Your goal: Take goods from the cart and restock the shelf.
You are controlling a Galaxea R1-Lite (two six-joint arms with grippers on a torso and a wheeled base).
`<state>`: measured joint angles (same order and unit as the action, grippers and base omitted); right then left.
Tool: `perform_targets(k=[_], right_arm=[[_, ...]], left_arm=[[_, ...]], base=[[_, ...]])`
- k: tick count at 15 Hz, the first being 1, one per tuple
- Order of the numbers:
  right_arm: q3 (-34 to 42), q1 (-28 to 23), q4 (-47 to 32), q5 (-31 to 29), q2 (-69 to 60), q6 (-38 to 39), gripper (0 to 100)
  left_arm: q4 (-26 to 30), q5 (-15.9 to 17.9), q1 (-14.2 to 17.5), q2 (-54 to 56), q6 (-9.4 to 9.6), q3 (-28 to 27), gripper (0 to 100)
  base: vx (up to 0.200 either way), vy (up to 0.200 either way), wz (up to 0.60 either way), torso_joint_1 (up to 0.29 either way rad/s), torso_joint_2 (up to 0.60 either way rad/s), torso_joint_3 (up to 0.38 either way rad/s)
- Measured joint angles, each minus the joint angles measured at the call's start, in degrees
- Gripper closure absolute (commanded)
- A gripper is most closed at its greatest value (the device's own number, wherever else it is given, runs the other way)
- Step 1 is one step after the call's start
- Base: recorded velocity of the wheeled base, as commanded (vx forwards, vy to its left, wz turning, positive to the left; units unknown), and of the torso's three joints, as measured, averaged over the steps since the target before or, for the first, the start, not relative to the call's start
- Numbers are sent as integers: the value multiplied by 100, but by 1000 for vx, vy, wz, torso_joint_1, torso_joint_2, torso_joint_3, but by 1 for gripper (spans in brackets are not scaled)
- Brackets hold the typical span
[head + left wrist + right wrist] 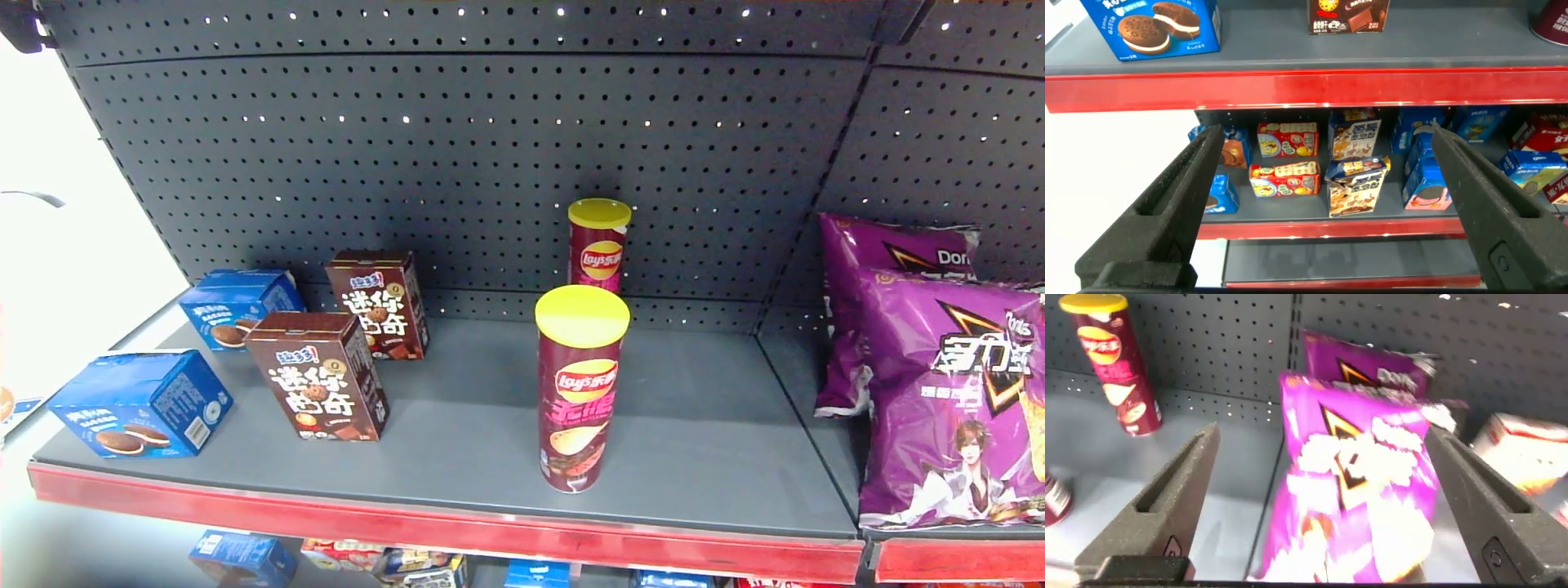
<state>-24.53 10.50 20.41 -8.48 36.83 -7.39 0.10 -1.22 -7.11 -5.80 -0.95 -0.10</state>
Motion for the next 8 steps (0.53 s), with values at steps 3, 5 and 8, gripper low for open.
perform_targets(k=[3,5,8], right_arm=[[631,-63,-174,0,-819,11,0],[1108,-105,-453,-18,-1351,72,0],[1943,-276,-642,-2,-2013,250,0]], left_arm=[[0,0,0,0,2,0,0],[0,2,0,0,0,0,0],[-2,2,0,0,0,0,0]], base=[[0,0,0,0,0,0],[0,0,0,0,0,0],[0,0,0,0,0,0]])
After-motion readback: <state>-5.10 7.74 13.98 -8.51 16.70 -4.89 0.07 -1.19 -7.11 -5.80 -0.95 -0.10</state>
